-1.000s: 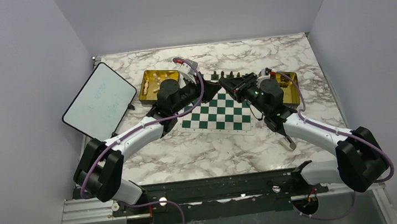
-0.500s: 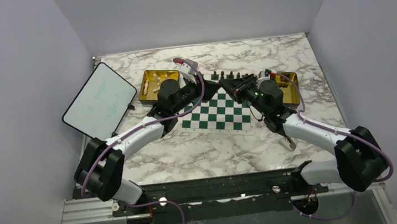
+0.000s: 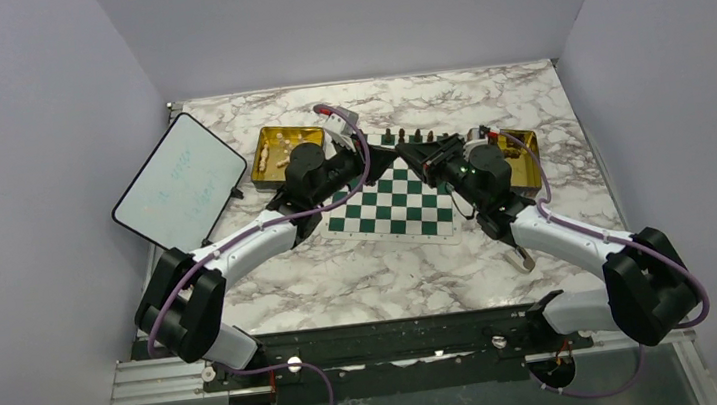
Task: Set up the chess pieces on the board
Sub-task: Place the chess piece on the chessboard.
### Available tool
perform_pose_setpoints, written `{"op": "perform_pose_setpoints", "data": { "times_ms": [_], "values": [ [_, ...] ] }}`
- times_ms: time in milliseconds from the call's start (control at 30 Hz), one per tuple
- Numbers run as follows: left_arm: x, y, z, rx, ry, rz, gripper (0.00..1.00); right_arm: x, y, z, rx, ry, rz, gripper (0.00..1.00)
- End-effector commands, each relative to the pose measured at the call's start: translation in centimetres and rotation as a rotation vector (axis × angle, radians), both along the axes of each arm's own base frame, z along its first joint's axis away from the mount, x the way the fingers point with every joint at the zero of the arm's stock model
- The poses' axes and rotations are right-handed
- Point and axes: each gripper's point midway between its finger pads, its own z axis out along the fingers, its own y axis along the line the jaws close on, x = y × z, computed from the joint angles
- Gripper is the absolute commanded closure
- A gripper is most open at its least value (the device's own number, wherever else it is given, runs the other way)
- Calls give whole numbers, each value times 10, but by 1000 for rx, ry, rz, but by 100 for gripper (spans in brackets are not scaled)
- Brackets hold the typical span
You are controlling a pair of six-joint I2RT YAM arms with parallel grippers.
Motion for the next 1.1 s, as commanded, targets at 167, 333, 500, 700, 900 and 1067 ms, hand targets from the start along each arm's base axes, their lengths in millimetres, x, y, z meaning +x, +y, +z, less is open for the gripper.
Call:
{"op": "perform_pose_setpoints", "data": {
  "times_ms": [167,333,500,700,900,1067],
  "values": [
    [6,9,17,-47,8,26,93,-15,-12,-14,-83,-27,7,68],
    [10,20,13,-17,35,69,93,-24,-24,-20,-168,-56,-10,59],
    [30,41,-6,103,120,169,94,-33,-28,-26,-357,-131,32,46],
    [55,67,-27,298,232,248,96,-43,-31,-40,-542,-154,114,23],
    [91,94,-50,501,314,310,95,-49,-34,-43,-637,-187,157,2],
    [124,103,-84,585,407,301,96,-50,-36,-43,-701,-206,177,1]
  ]
}}
